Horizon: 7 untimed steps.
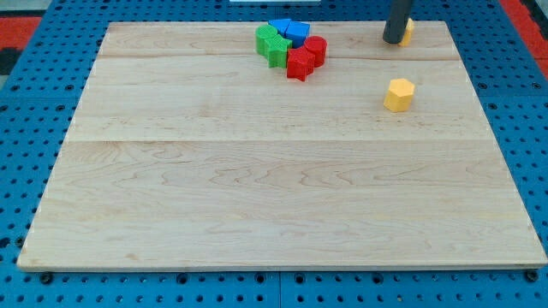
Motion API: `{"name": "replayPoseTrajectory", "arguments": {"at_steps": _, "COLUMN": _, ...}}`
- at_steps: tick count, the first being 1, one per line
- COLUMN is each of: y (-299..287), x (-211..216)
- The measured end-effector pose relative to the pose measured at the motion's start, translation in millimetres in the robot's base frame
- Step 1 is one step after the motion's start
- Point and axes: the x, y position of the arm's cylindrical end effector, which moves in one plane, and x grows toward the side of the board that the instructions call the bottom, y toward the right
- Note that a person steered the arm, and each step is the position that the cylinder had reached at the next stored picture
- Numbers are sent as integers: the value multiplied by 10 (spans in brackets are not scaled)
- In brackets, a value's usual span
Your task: Move the hexagon below the heart
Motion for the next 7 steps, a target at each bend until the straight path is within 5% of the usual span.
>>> {"name": "replayPoseTrajectory", "arguments": {"at_steps": 4, "y": 549, "x": 1525}}
{"name": "replayPoseTrajectory", "arguments": {"at_steps": 5, "y": 177, "x": 1924}}
{"name": "replayPoseTrajectory", "arguments": {"at_steps": 7, "y": -829, "x": 1771}}
